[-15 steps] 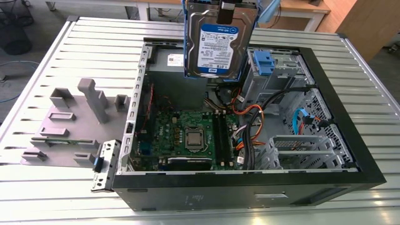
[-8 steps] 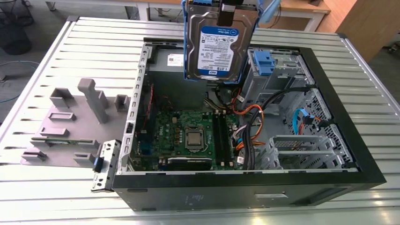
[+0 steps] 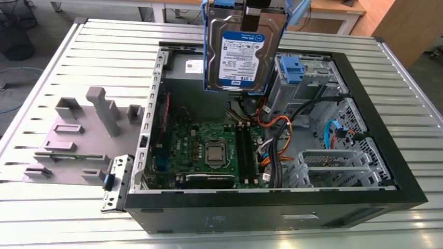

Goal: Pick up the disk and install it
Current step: 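Pick up the disk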

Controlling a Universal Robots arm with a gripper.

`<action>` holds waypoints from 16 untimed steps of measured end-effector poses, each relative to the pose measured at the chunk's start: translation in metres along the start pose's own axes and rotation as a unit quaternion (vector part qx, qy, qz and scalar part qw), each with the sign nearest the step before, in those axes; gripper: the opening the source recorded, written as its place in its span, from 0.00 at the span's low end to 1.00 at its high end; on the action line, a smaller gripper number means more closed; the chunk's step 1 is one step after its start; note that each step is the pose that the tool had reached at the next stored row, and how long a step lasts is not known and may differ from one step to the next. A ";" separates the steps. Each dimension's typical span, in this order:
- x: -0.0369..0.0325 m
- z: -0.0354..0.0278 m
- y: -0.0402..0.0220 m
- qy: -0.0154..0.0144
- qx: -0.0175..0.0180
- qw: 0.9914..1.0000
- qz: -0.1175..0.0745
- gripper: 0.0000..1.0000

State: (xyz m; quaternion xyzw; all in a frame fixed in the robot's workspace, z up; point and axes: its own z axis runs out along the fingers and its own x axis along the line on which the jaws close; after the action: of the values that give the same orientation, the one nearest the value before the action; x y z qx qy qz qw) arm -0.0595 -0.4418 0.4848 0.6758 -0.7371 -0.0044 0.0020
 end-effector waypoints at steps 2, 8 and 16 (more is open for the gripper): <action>0.0009 0.0002 -0.0001 0.001 0.000 1.000 0.000 0.35; 0.0033 0.0009 -0.0003 0.003 0.000 1.000 0.000 0.35; 0.0071 0.0017 -0.0006 0.007 0.001 1.000 0.000 0.35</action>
State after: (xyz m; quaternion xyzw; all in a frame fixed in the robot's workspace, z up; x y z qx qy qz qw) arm -0.0595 -0.4488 0.4831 0.6758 -0.7371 0.0004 0.0064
